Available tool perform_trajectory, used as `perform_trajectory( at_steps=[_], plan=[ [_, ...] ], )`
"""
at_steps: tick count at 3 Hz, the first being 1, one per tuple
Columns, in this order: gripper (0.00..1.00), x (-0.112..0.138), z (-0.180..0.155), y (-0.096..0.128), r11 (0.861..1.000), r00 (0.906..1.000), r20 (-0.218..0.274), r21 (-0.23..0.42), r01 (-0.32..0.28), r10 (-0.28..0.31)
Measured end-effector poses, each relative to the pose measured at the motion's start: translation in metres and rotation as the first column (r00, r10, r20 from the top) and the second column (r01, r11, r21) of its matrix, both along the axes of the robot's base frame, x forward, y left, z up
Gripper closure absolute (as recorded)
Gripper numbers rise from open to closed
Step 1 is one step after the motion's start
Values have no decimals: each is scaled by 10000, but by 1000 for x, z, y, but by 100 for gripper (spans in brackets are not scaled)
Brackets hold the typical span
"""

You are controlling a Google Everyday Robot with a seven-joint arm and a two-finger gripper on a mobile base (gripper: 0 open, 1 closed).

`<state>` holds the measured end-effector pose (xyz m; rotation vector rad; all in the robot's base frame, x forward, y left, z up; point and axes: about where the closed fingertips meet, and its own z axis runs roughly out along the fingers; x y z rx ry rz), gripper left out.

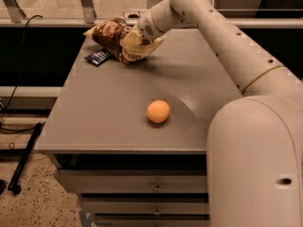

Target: Move brown chip bag near rxbar blueberry

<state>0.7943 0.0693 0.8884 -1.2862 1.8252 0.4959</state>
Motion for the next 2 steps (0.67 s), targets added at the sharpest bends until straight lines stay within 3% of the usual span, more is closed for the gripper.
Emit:
perform_trajectory(
  at_steps=[1,2],
  plan=[
    [15,0,-3,0,9999,9999,-117,69,98,-97],
    [0,-2,14,-14,9984,9992,89,409,380,-384]
  ],
)
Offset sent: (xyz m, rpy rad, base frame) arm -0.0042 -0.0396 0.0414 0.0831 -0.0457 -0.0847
